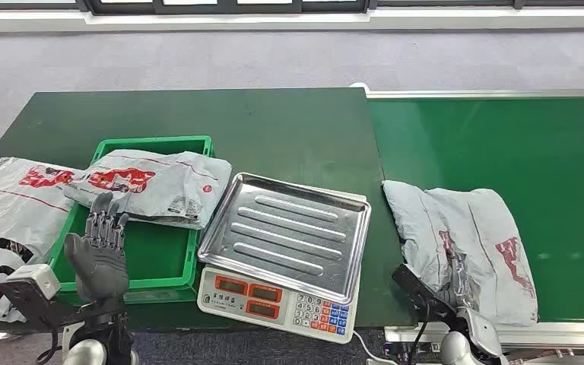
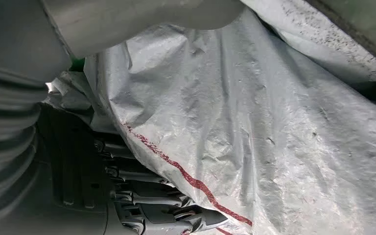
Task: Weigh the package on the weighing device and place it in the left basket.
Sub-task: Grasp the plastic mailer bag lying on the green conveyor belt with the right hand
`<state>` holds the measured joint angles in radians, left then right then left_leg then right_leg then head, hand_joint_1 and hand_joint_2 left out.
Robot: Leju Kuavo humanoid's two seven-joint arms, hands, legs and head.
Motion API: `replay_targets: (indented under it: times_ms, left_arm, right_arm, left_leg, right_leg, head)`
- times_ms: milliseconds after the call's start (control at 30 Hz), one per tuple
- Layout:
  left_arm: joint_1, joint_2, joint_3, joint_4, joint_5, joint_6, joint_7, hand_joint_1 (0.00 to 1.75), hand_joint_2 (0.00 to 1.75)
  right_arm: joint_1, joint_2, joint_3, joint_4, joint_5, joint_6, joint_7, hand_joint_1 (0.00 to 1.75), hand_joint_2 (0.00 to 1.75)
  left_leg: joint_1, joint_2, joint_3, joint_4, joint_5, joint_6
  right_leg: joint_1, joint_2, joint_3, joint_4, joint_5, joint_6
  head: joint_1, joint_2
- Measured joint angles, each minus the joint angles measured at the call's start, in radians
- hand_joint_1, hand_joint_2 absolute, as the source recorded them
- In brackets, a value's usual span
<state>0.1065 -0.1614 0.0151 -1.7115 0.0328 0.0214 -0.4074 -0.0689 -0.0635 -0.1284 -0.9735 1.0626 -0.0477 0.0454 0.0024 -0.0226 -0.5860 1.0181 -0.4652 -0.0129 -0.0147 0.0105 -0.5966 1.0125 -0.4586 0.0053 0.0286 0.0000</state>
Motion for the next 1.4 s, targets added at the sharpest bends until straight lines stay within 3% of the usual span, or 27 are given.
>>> replay_targets:
  times_ms: [233,367,1167,1267,1400]
  left_arm:
    - [0.005,0.0,0.0,-0.003,0.0,0.0,0.0,0.0,0.0]
    - [0.01,0.0,0.0,-0.005,0.0,0.0,0.0,0.0,0.0]
    - [0.023,-0.004,0.0,-0.026,-0.001,-0.003,0.008,0.0,0.0]
    - [0.03,-0.006,0.0,-0.03,-0.003,-0.003,0.008,0.0,0.0]
    - [0.058,-0.02,0.0,-0.051,-0.015,0.005,-0.006,0.0,0.0]
  right_arm:
    - [0.006,0.003,-0.001,-0.012,0.0,0.001,0.0,0.0,1.75]
    - [0.011,0.005,-0.001,-0.015,0.004,0.002,-0.001,1.75,1.75]
    - [0.037,0.031,-0.002,-0.083,0.052,-0.024,-0.025,1.75,1.75]
    - [0.059,0.042,-0.009,-0.117,0.009,-0.119,-0.094,1.75,1.75]
    - [0.126,0.09,-0.043,-0.323,-0.173,-0.412,-0.312,1.75,1.75]
  left_leg:
    - [0.0,0.0,0.0,0.0,0.0,0.0]
    - [0.0,0.0,0.0,0.0,0.0,0.0]
    - [0.0,0.0,0.0,0.0,-0.001,0.0]
    - [0.0,-0.001,-0.002,0.0,-0.001,0.0]
    - [-0.001,-0.002,-0.006,0.0,-0.001,-0.001]
  right_leg:
    - [0.0,0.0,0.0,0.0,0.0,0.0]
    - [0.0,0.0,0.0,0.0,0.0,0.0]
    - [0.0,0.0,0.0,0.0,-0.001,0.0]
    - [0.0,-0.001,-0.001,0.0,-0.001,0.0]
    - [0.0,-0.002,-0.006,0.0,-0.001,0.0]
  head:
    - [0.0,0.0]
    - [0.0,0.0]
    - [0.0,0.0]
    - [0.0,0.0]
    - [0.0,0.0]
